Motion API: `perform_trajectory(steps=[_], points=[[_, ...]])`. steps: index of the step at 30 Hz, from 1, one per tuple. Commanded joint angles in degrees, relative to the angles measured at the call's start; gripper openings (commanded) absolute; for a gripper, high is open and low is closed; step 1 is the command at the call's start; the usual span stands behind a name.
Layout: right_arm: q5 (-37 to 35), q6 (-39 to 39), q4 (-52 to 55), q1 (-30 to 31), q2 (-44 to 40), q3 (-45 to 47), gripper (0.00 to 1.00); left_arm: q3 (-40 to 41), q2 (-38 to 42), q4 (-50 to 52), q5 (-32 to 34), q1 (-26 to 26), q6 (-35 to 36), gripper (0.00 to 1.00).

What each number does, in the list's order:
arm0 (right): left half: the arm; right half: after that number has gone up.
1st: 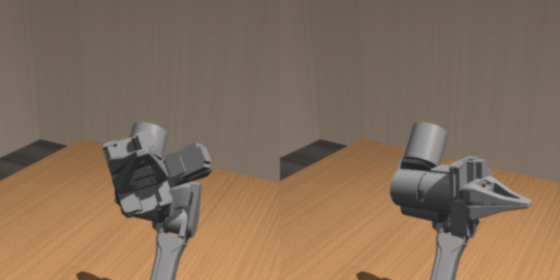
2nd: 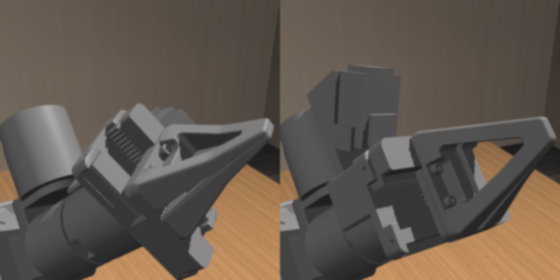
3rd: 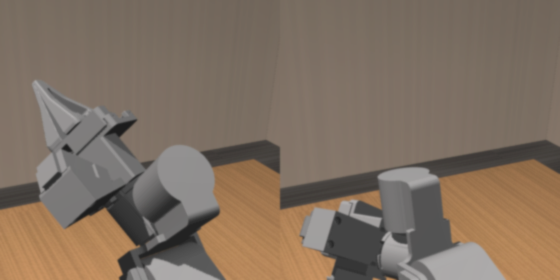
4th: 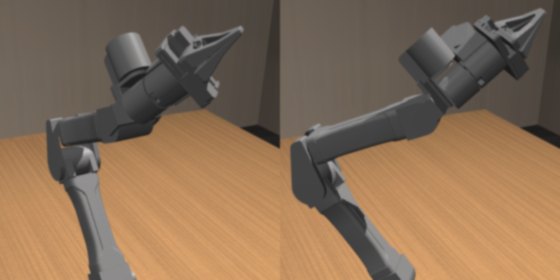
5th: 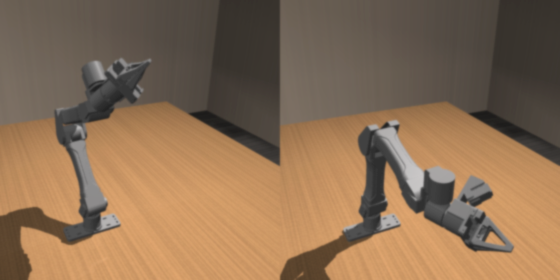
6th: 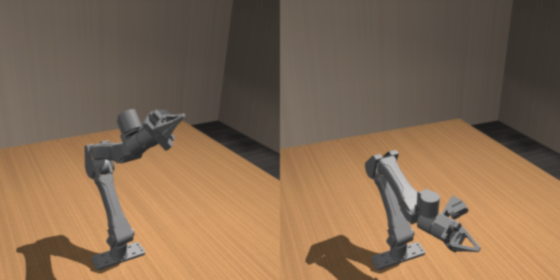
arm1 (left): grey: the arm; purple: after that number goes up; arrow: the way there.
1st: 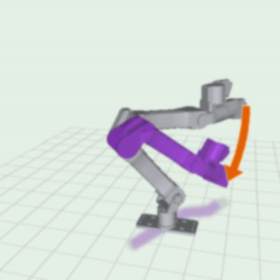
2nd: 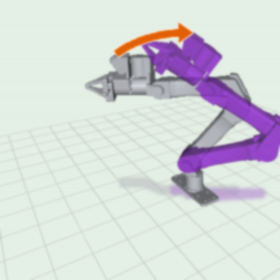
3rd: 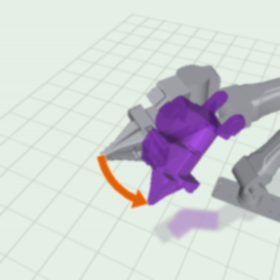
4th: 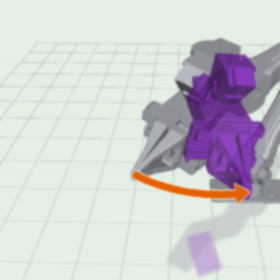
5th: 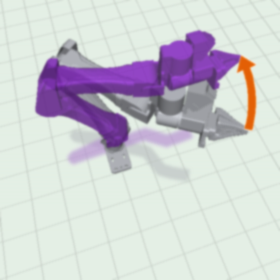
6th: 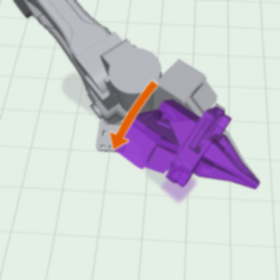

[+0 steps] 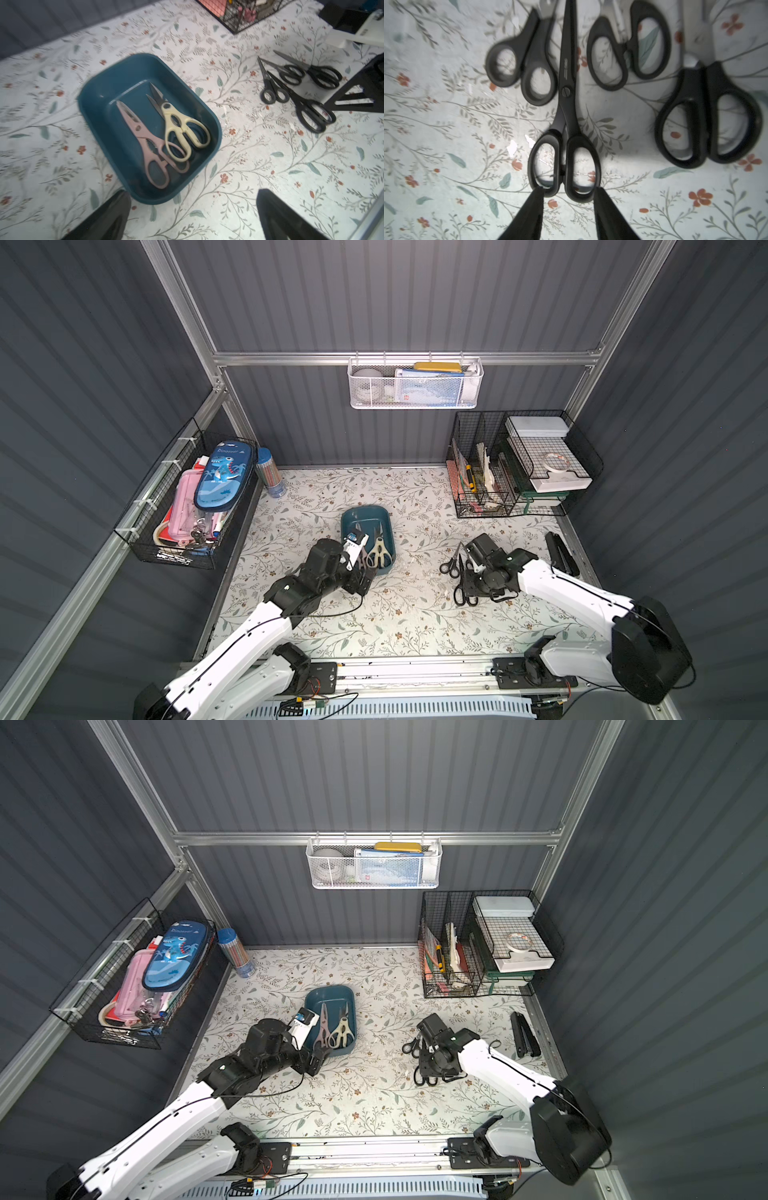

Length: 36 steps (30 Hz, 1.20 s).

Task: Put the scissors into the storage box
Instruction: Pick up the scissors from the center of the board.

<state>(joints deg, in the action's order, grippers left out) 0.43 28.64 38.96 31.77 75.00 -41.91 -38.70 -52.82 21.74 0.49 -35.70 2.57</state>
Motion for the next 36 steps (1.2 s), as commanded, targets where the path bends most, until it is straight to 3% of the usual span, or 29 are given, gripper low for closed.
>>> perform_trajectory(steps=[1, 5, 12, 17, 20, 24, 31, 36], points=[[-0.2, 0.1, 2.2, 1.4, 3.3, -1.7, 0.44, -3.5, -5.1, 1.3, -10.2, -0.2, 2.6, 0.99], [-2.0, 0.7, 0.9, 2.1, 7.3, -3.2, 0.44, -4.8, -3.4, 4.2, -14.6, -0.2, 6.9, 0.99], [-3.7, 2.1, -1.8, 2.6, 11.3, -2.9, 0.42, -0.3, 4.8, 1.5, -9.3, -0.2, 9.1, 0.99], [-5.6, 3.4, -1.8, 3.4, 14.2, -3.0, 0.36, -1.5, -2.2, 0.1, -12.5, -0.2, 11.2, 0.99], [-6.4, 3.6, -2.2, 4.0, 14.8, -2.8, 0.32, -4.8, -8.1, 4.1, -11.1, -0.2, 11.8, 0.99], [-6.4, 3.7, -2.7, 4.1, 15.8, -3.2, 0.25, -5.0, -9.5, 4.3, -10.6, -0.2, 12.4, 0.99], [-7.8, 3.2, 0.9, 4.3, 13.0, -6.7, 0.2, -4.1, -5.5, 4.2, -8.4, -0.2, 12.3, 0.99], [-8.9, 2.5, 4.4, 4.6, 7.8, -10.3, 0.18, -3.5, -0.6, 4.0, -0.9, -0.2, 7.4, 0.99]])
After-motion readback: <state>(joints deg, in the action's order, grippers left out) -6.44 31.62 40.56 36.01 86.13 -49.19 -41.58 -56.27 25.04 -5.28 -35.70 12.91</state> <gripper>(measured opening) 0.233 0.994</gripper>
